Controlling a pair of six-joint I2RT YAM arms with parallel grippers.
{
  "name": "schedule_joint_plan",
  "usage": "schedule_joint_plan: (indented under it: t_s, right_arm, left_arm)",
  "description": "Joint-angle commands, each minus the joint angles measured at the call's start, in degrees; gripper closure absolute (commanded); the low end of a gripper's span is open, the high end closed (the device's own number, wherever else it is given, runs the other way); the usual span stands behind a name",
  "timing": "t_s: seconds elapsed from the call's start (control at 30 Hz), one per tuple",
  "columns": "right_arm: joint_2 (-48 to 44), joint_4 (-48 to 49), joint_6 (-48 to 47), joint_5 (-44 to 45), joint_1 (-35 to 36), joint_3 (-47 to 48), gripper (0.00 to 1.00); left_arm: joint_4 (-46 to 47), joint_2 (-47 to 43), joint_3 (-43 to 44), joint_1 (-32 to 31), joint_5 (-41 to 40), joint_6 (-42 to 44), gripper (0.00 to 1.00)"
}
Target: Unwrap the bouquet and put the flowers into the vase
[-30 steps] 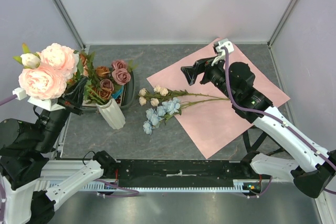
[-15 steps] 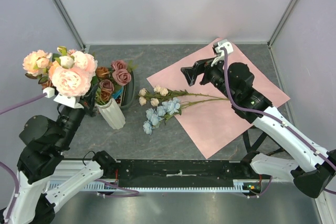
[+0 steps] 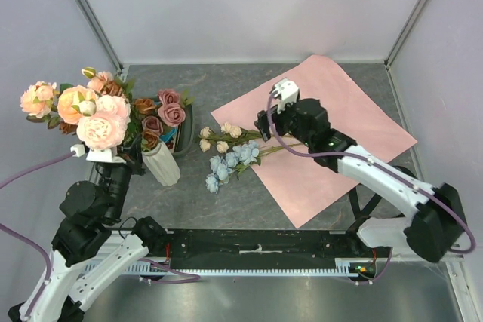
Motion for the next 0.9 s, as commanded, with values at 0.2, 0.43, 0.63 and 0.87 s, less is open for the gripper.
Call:
schedule_joint_plan:
  t_s: [0.2, 0.43, 0.63, 0.87]
  right_arm:
    - [15.8, -9.3, -12.0, -0.3, -0.4, 1.1, 0.02]
    - [20.8, -19.0, -22.7, 6.1, -0.8, 4.9, 0.09]
    - [27.5, -18.5, -21.4, 6.5, -6.8, 10.7, 0.3]
    - [33.7, -18.7, -21.8, 4.2, -8.7, 14.4, 0.29]
  left_arm:
    - [-2.9, -1.5, -4.4, 0.0, -3.0, -11.4, 0.63]
    - [-4.4, -3.9, 0.7, 0.0, 4.8, -11.8, 0.34]
    - [-5.5, -3.2, 8.7, 0.0, 19.6, -11.0, 0.34]
    - [-4.6, 1.4, 18.7, 0.0, 37.9, -11.7, 0.33]
